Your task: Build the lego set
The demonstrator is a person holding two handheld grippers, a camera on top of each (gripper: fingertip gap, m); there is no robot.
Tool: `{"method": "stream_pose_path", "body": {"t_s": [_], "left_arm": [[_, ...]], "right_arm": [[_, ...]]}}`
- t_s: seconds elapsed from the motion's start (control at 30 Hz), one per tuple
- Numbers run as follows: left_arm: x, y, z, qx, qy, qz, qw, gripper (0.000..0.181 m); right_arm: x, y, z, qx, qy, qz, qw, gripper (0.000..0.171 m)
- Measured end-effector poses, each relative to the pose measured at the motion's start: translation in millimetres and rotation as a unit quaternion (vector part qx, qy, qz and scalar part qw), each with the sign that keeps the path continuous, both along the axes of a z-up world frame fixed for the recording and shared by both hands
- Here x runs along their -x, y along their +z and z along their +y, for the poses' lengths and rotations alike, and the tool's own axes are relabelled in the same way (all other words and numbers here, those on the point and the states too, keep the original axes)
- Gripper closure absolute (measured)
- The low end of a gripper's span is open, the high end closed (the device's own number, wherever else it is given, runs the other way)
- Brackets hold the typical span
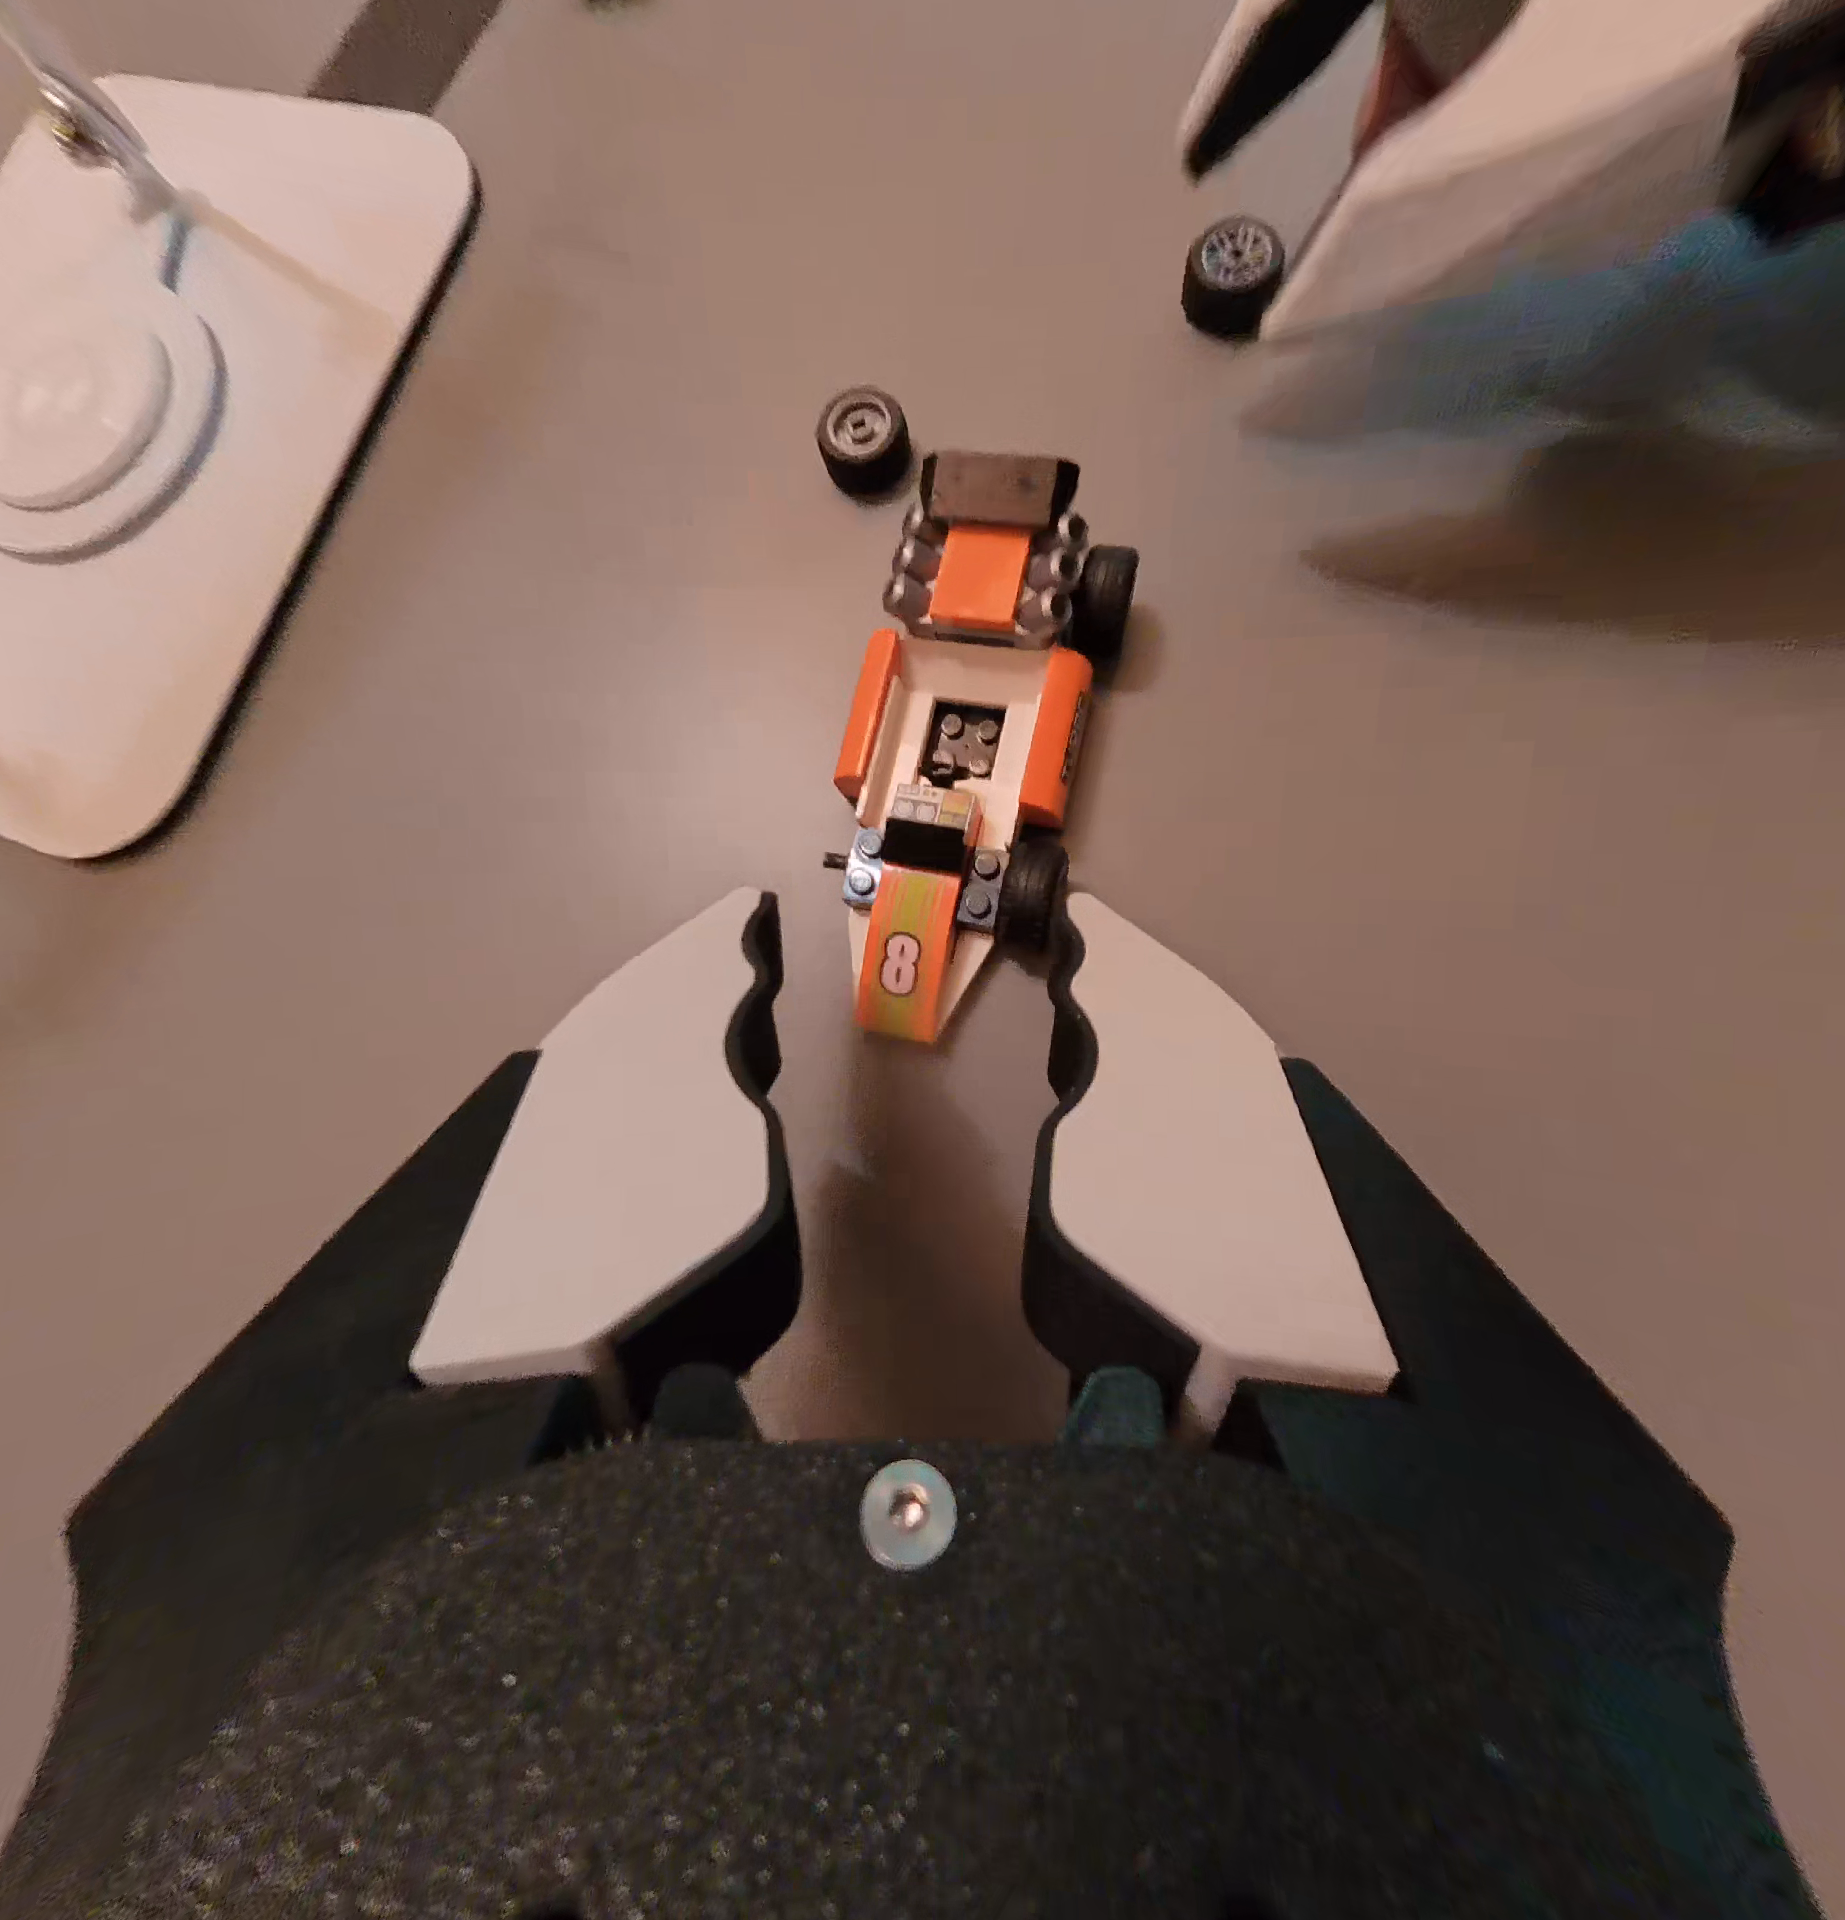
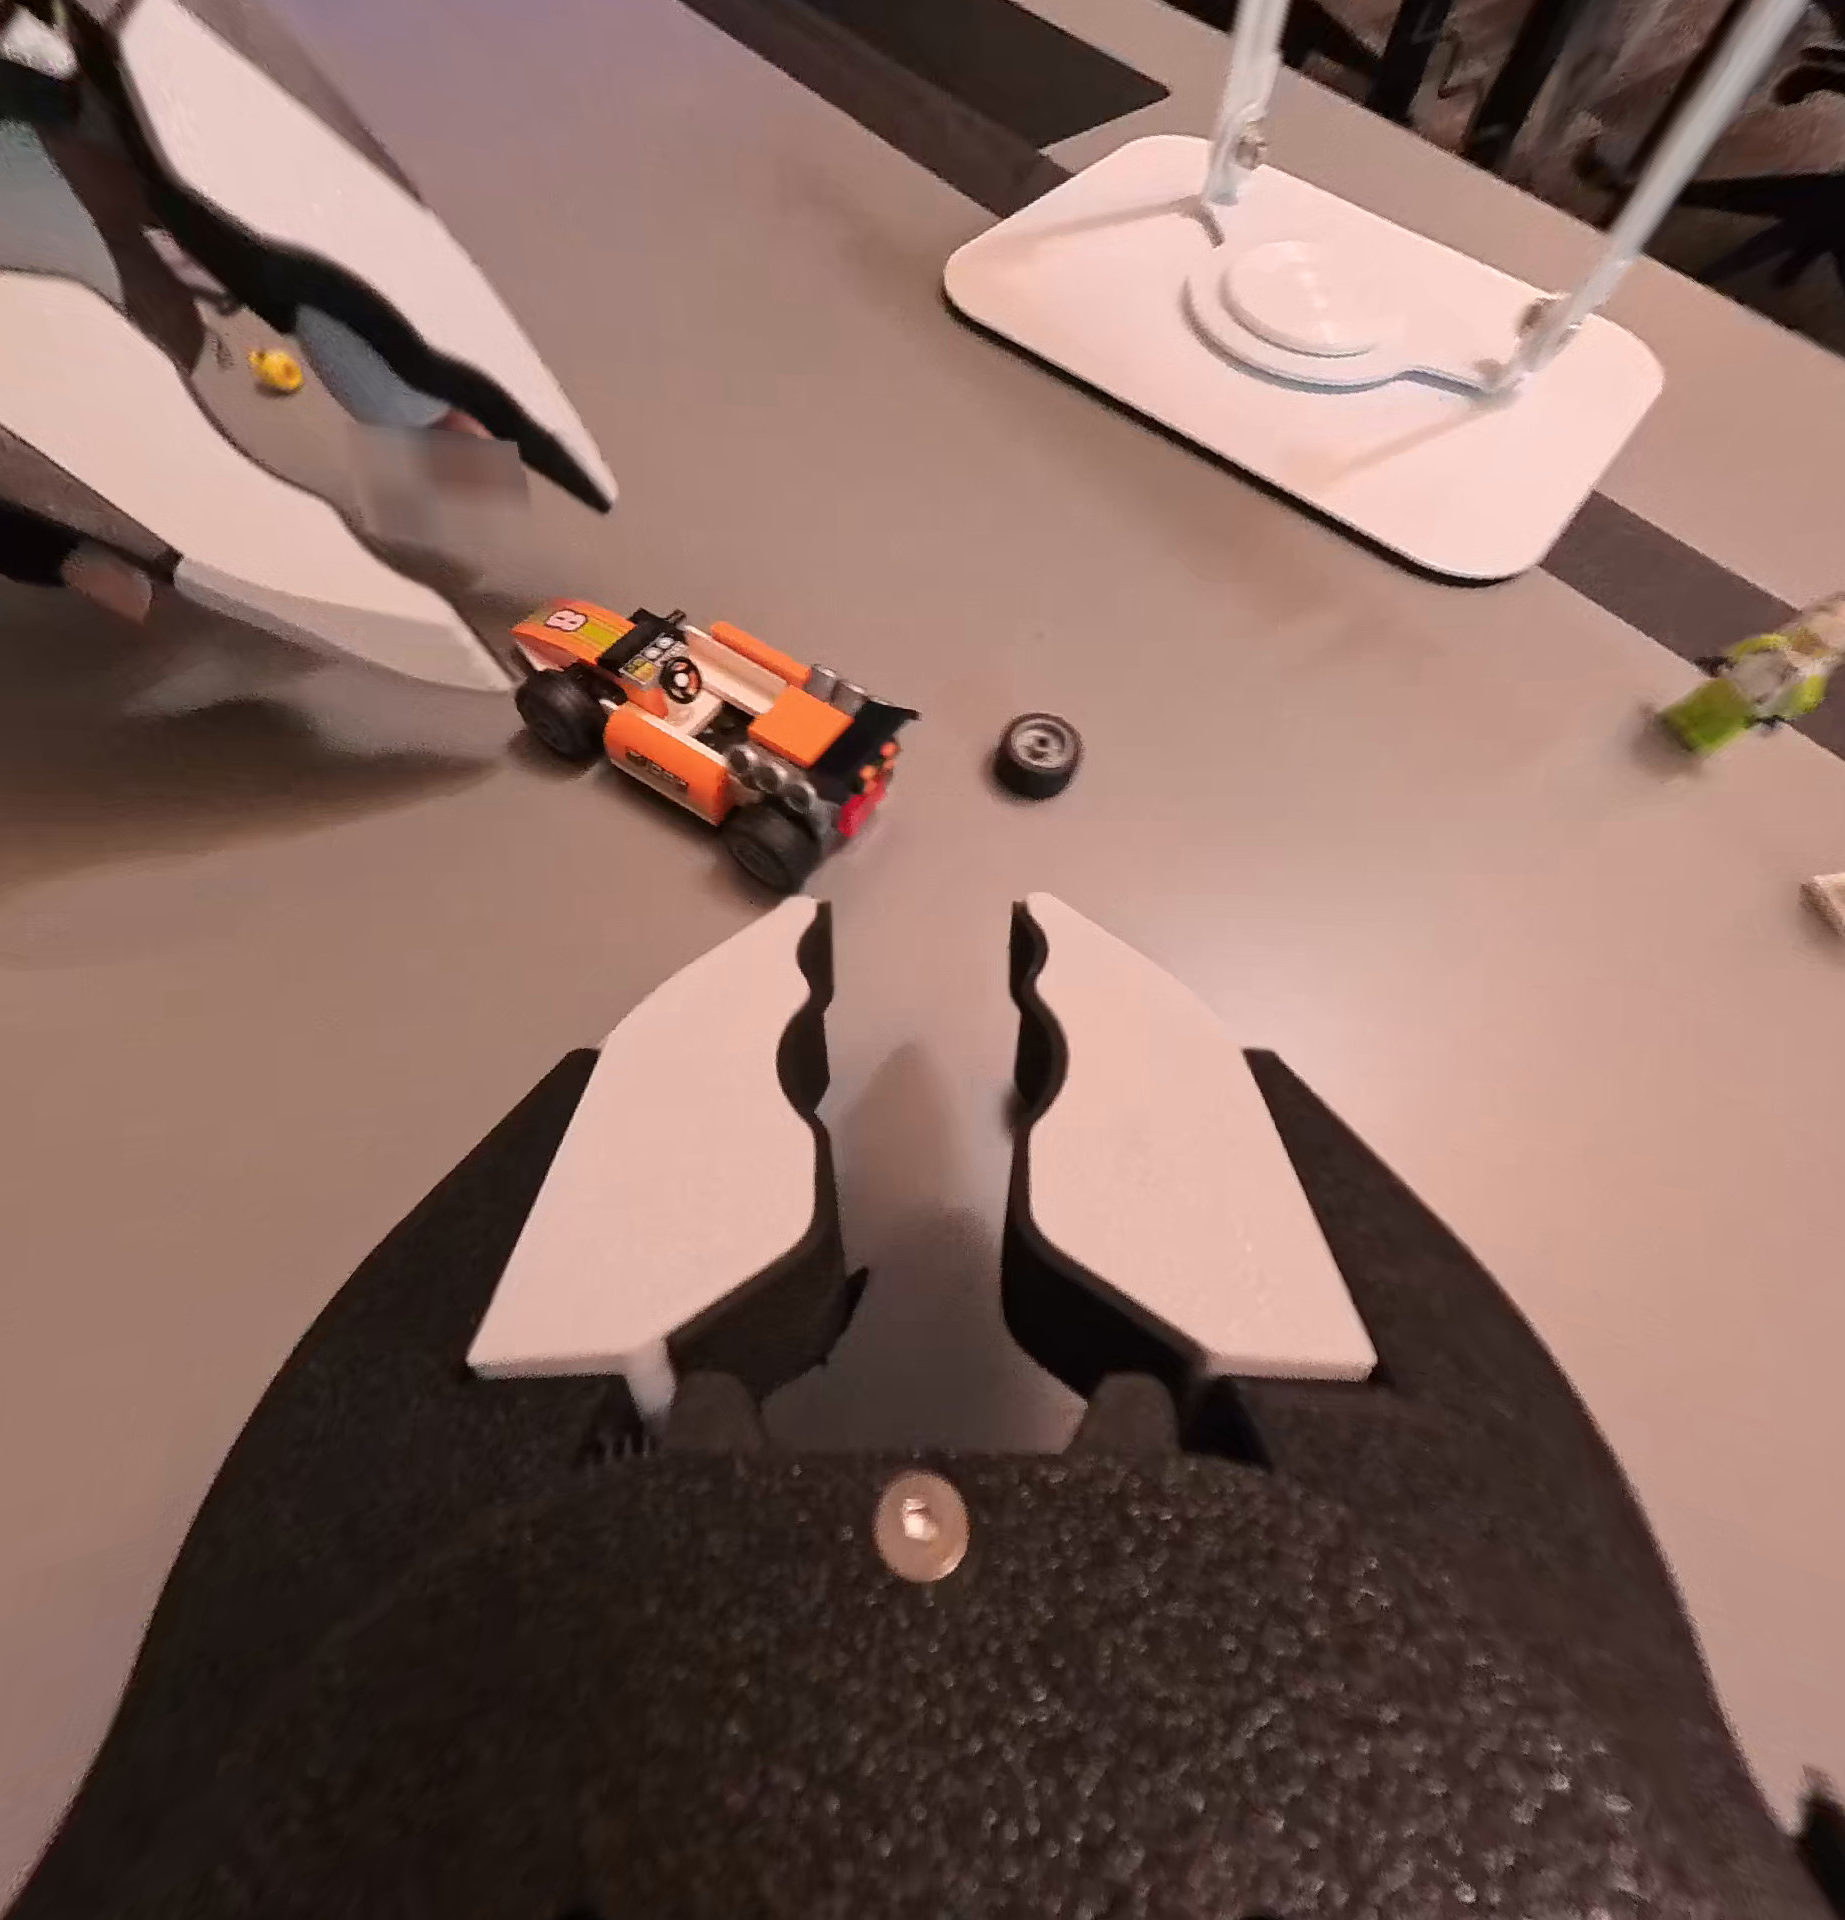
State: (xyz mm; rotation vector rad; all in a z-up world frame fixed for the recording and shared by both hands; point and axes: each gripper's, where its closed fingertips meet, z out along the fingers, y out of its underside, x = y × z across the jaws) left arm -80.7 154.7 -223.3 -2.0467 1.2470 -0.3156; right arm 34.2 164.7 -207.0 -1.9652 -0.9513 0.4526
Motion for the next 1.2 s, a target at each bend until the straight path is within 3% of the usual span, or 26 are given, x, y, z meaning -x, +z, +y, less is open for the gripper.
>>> {"method": "stream_pose_path", "body": {"t_s": [0.27,0.33,0.5,0.63,0.87,1.0,1.2], "left_arm": [[1.6,8.9,8.3,-0.014,0.024,-0.033,0.999,0.134],[2.9,9.2,10.6,-0.012,0.03,-0.044,0.998,0.135],[2.0,8.9,11.5,-0.001,0.032,-0.067,0.997,0.136],[-4.0,5.7,5.9,0.03,0.024,-0.092,0.995,0.135],[-16.9,2.3,-7.5,0.11,0.002,-0.16,0.981,0.128],[-29.9,-5.7,-16.1,0.145,-0.021,-0.178,0.973,0.127],[-43.4,-7.9,-28.3,0.117,-0.072,-0.151,0.979,0.158]], "right_arm": [[48.7,-18.5,20.1,0.12,-0.004,-0.01,0.993,0.124],[54.8,-23.4,18.9,0.168,-0.001,-0.008,0.986,0.135],[54.0,-24.3,15.5,0.178,0.001,-0.006,0.984,0.137],[52.6,-21.4,12.1,0.146,0.006,0.001,0.989,0.137],[51.9,2.1,-2.9,-0.006,0.057,0.018,0.998,0.139],[57.8,24.9,-18.0,-0.104,0.121,0.04,0.986,0.157],[59.7,15.3,-26.7,-0.101,0.158,0.021,0.982,0.157]]}}
